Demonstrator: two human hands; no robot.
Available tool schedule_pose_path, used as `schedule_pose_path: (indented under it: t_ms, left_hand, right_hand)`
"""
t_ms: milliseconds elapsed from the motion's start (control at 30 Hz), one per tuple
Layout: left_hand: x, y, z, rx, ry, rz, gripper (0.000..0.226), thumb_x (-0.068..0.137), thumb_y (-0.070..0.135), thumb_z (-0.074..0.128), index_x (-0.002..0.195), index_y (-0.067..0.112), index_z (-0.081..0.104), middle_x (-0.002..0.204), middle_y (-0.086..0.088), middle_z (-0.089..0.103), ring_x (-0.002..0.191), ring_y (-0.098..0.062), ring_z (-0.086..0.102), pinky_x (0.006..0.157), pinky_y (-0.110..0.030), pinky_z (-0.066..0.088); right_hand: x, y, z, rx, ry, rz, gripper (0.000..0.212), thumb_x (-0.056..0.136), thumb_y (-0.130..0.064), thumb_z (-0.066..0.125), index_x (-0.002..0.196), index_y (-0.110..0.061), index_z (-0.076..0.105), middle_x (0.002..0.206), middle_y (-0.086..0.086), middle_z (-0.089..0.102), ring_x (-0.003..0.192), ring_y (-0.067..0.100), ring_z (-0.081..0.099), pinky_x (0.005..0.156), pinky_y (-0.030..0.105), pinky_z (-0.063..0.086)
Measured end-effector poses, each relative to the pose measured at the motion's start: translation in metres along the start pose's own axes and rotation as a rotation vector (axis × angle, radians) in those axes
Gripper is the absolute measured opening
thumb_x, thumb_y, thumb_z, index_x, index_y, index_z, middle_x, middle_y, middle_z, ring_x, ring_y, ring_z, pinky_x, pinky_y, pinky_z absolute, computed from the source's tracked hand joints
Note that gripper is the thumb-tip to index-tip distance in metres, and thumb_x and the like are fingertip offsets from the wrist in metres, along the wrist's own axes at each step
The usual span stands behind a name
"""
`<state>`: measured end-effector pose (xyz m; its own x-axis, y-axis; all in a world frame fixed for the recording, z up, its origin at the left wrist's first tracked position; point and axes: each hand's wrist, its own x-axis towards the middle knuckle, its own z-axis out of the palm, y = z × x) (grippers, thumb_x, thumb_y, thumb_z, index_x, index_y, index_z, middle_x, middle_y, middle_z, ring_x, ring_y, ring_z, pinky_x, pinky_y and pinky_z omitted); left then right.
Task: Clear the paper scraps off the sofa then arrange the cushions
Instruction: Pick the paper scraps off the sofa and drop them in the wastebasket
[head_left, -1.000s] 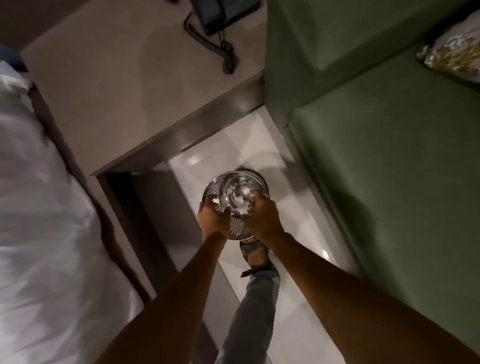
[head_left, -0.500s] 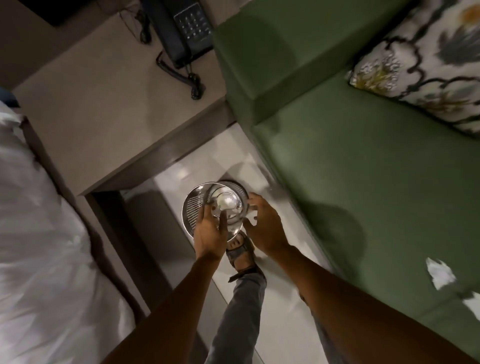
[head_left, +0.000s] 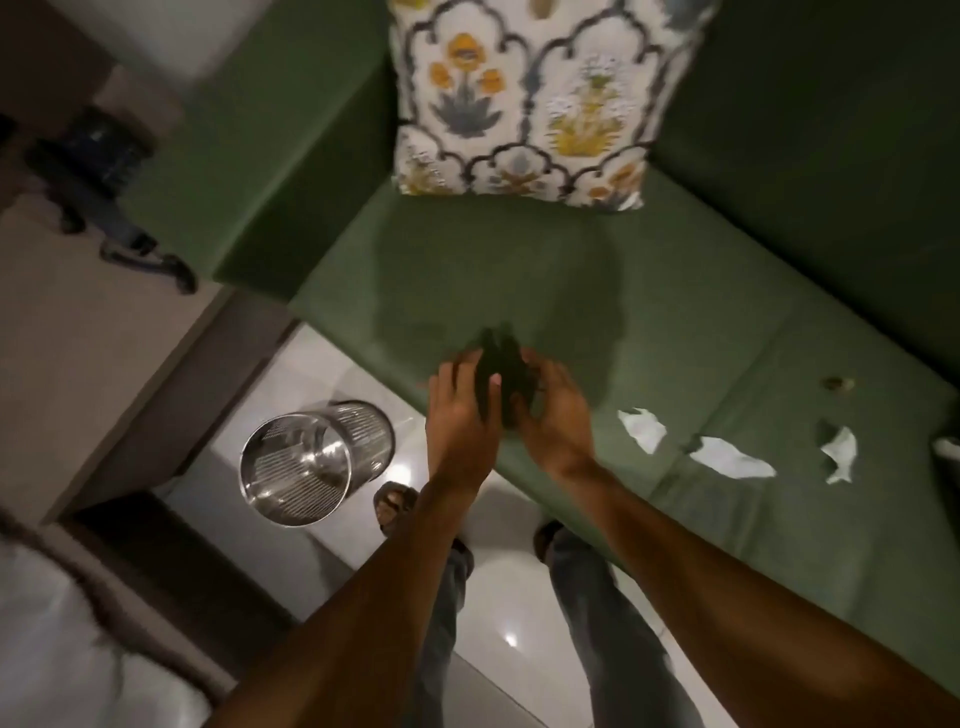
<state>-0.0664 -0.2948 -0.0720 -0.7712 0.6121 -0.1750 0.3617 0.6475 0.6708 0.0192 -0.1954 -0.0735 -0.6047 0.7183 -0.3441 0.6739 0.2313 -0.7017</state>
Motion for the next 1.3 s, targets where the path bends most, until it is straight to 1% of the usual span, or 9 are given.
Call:
schedule_pose_path:
  t_ms: [267,400,500,667,800,933,1033,1167,1300]
  left_hand:
    - [-0.031,0.101,0.095,0.253,-0.467,0.4,0.046,0.108,0.017,0.055,0.153,0.006,0.05,0.157,-0.019,0.05,0.137,-0.041,0.054,0.111,-0.049,0.046]
    - [-0.038,0.116,0.134,0.548,-0.623,0.503,0.061,0.109,0.019,0.046,0.165,0.016,0.023,0.173,-0.015,0.022,0.153,-0.038,0.029,0.119,-0.047,0.034]
    - [-0.04,0.116,0.151,0.677,-0.675,0.572,0.068,0.101,0.006,0.053,0.163,0.011,0.025,0.172,-0.018,0.018,0.152,-0.039,0.028,0.119,-0.045,0.035]
    - [-0.026,0.102,0.161,0.565,-0.681,0.62,0.042,0.108,0.01,0.05,0.15,0.009,0.051,0.161,-0.017,0.042,0.147,-0.037,0.041,0.12,-0.04,0.039]
    - [-0.018,0.106,0.165,0.391,-0.657,0.598,0.016,0.095,-0.006,0.068,0.109,-0.004,0.077,0.118,-0.025,0.071,0.11,-0.043,0.069,0.1,-0.045,0.057]
    - [-0.015,0.148,0.182,0.272,-0.617,0.529,0.01,0.097,0.003,0.071,0.098,0.004,0.081,0.103,-0.014,0.073,0.094,-0.033,0.071,0.083,-0.042,0.059]
    - [-0.011,0.193,0.211,0.19,-0.583,0.623,0.007,0.095,0.005,0.075,0.094,0.006,0.081,0.094,-0.012,0.071,0.09,-0.034,0.068,0.079,-0.042,0.058]
    - [-0.004,0.248,0.258,0.199,-0.546,0.683,0.007,0.093,0.012,0.076,0.095,0.013,0.082,0.111,-0.01,0.07,0.102,-0.033,0.065,0.089,-0.042,0.055]
    - [0.001,0.287,0.302,0.3,-0.597,0.683,0.011,0.094,0.017,0.075,0.101,0.015,0.083,0.133,-0.011,0.066,0.118,-0.037,0.059,0.1,-0.047,0.051]
  right_hand:
    - [-0.046,0.124,-0.135,-0.112,0.161,0.185,0.049,0.091,0.003,0.07,0.138,-0.008,0.067,0.143,0.016,0.066,0.131,0.038,0.064,0.113,0.043,0.051]
    - [-0.072,0.177,-0.167,-0.179,0.007,0.295,0.06,0.095,-0.002,0.072,0.152,-0.013,0.058,0.163,0.015,0.05,0.148,0.039,0.049,0.123,0.052,0.044]
    - [-0.081,0.196,-0.168,-0.179,-0.082,0.327,0.063,0.096,0.0,0.072,0.155,-0.016,0.056,0.168,0.014,0.041,0.155,0.037,0.04,0.13,0.048,0.036]
    - [-0.077,0.204,-0.162,-0.071,-0.091,0.311,0.044,0.104,-0.005,0.061,0.147,-0.013,0.063,0.152,0.019,0.058,0.136,0.04,0.059,0.119,0.045,0.047]
    - [-0.078,0.208,-0.169,0.001,-0.049,0.371,0.028,0.108,-0.016,0.061,0.132,-0.013,0.074,0.14,0.016,0.07,0.126,0.037,0.068,0.112,0.046,0.053]
    - [-0.081,0.226,-0.198,0.094,0.22,0.469,0.018,0.101,-0.017,0.073,0.115,-0.011,0.082,0.117,0.014,0.078,0.103,0.033,0.075,0.096,0.051,0.061]
    - [-0.082,0.246,-0.23,-0.098,0.292,0.471,0.017,0.099,-0.026,0.075,0.112,-0.021,0.085,0.117,0.005,0.079,0.11,0.031,0.068,0.094,0.05,0.053]
    - [-0.075,0.271,-0.263,-0.169,0.366,0.411,0.015,0.094,-0.024,0.08,0.108,-0.02,0.086,0.142,0.01,0.067,0.135,0.04,0.053,0.107,0.056,0.051]
    - [-0.069,0.295,-0.276,-0.058,0.249,0.452,0.022,0.096,-0.019,0.078,0.117,-0.014,0.079,0.162,0.013,0.051,0.15,0.035,0.045,0.122,0.046,0.044]
